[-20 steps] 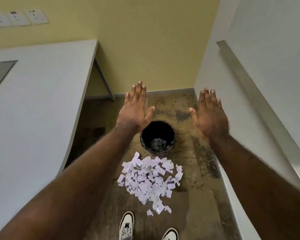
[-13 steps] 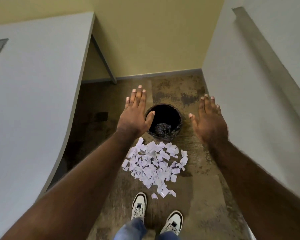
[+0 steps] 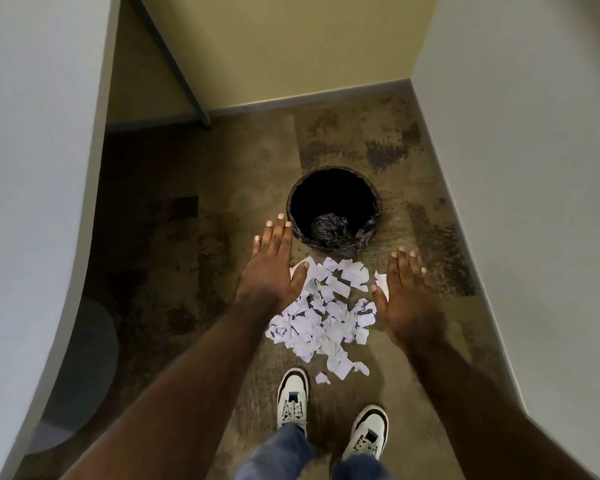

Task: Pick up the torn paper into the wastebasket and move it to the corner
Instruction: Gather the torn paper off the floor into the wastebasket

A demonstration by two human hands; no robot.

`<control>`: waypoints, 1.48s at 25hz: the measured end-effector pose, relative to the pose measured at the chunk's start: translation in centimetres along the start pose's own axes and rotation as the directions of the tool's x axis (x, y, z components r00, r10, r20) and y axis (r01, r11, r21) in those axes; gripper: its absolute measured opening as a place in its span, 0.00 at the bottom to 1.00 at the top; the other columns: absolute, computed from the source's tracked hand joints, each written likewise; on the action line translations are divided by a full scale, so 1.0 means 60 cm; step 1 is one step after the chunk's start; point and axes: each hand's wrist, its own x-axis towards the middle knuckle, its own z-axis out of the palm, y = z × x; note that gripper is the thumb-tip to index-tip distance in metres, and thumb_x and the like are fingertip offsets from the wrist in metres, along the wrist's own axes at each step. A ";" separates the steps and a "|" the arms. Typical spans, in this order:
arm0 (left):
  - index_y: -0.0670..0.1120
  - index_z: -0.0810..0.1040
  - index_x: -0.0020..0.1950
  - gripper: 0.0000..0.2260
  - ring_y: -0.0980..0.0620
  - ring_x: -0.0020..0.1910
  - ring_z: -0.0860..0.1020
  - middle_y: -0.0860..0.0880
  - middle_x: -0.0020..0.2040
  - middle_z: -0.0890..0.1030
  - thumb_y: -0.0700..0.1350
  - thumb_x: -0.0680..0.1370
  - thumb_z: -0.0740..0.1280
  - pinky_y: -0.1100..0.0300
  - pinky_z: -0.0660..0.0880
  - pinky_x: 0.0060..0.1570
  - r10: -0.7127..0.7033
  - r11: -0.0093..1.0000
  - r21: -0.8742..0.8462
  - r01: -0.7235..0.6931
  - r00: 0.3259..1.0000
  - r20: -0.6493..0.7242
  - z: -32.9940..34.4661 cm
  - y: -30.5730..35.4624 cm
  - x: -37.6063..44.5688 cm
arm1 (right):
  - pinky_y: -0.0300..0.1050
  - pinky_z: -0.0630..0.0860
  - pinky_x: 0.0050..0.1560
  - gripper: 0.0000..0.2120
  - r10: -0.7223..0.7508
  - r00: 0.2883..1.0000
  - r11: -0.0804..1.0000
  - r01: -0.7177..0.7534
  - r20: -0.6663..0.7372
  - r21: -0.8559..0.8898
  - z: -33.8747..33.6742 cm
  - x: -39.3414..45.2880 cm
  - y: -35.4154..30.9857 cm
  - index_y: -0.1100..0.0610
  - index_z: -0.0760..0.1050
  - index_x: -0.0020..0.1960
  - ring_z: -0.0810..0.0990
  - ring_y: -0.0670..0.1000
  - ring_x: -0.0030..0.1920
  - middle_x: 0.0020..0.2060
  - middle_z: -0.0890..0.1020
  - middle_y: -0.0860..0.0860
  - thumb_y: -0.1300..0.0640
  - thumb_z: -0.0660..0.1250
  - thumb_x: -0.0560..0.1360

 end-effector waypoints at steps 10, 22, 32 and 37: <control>0.45 0.40 0.79 0.33 0.47 0.78 0.38 0.46 0.80 0.38 0.60 0.80 0.48 0.48 0.43 0.77 0.038 0.998 -0.047 -0.036 0.998 0.053 0.215 -0.098 0.044 | 0.61 0.69 0.71 0.37 0.097 0.984 0.990 -0.111 0.150 0.090 0.248 -0.002 -0.070 0.63 0.62 0.78 0.64 0.61 0.77 0.77 0.65 0.61 0.40 0.45 0.79; 0.46 0.43 0.79 0.35 0.46 0.79 0.40 0.46 0.80 0.41 0.60 0.79 0.52 0.47 0.44 0.77 0.045 0.998 0.039 -0.051 0.989 0.141 0.599 -0.195 0.146 | 0.60 0.66 0.73 0.41 0.112 0.951 0.989 -0.134 0.287 0.059 0.644 0.049 0.023 0.65 0.63 0.77 0.64 0.63 0.77 0.77 0.65 0.62 0.36 0.40 0.79; 0.46 0.44 0.79 0.36 0.44 0.79 0.42 0.47 0.80 0.41 0.61 0.79 0.56 0.37 0.51 0.75 0.016 0.991 0.125 -0.045 0.975 0.223 0.747 -0.303 0.222 | 0.58 0.51 0.80 0.41 0.174 0.883 0.982 -0.186 0.436 -0.016 0.781 0.170 0.121 0.58 0.43 0.82 0.48 0.61 0.82 0.82 0.44 0.56 0.34 0.52 0.81; 0.48 0.51 0.79 0.41 0.34 0.76 0.55 0.42 0.80 0.50 0.67 0.73 0.61 0.35 0.57 0.70 -0.259 0.966 0.047 0.255 0.957 0.131 0.776 -0.385 0.213 | 0.63 0.54 0.79 0.51 0.382 0.768 0.831 -0.529 0.514 0.174 0.835 0.187 0.130 0.52 0.39 0.82 0.50 0.63 0.81 0.82 0.40 0.56 0.28 0.61 0.74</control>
